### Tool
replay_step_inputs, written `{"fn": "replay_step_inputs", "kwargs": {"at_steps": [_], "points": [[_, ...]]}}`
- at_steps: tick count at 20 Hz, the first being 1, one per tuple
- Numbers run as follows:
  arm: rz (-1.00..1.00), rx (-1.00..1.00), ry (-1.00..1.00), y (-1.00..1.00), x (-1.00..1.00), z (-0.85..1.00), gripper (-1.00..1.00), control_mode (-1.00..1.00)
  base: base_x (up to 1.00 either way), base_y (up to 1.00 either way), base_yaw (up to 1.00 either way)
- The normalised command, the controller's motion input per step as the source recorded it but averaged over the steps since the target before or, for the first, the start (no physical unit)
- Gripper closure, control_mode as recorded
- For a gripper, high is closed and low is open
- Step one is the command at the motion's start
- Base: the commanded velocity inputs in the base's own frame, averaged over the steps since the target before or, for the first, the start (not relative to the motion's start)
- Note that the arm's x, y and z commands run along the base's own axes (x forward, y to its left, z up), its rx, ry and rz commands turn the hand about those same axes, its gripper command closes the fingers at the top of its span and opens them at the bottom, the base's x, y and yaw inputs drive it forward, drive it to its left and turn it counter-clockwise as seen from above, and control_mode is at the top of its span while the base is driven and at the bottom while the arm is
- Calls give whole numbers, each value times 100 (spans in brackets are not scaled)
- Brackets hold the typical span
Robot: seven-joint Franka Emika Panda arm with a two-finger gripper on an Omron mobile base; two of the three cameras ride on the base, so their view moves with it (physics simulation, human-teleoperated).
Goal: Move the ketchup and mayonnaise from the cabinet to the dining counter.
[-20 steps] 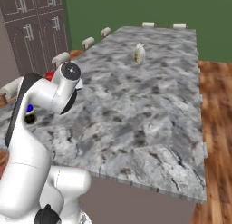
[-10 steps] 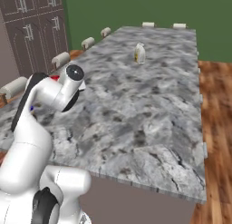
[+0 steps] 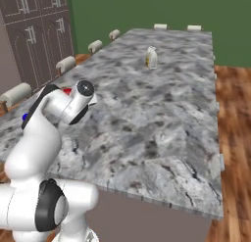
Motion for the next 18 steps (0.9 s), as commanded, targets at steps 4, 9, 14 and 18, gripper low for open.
{"fn": "replay_step_inputs", "kwargs": {"at_steps": [4, 9, 14, 18], "points": [[-4, 0, 0, 0, 52, -30, 100, -100, 0, 0, 0], [-3, 0, 0, 0, 40, -22, 100, -100, 0, 0, 0], [-1, -1, 0, 0, 35, -31, 100, -100, 0, 0, 0], [0, -2, 0, 1, 17, -27, 100, -100, 0, 0, 0]]}}
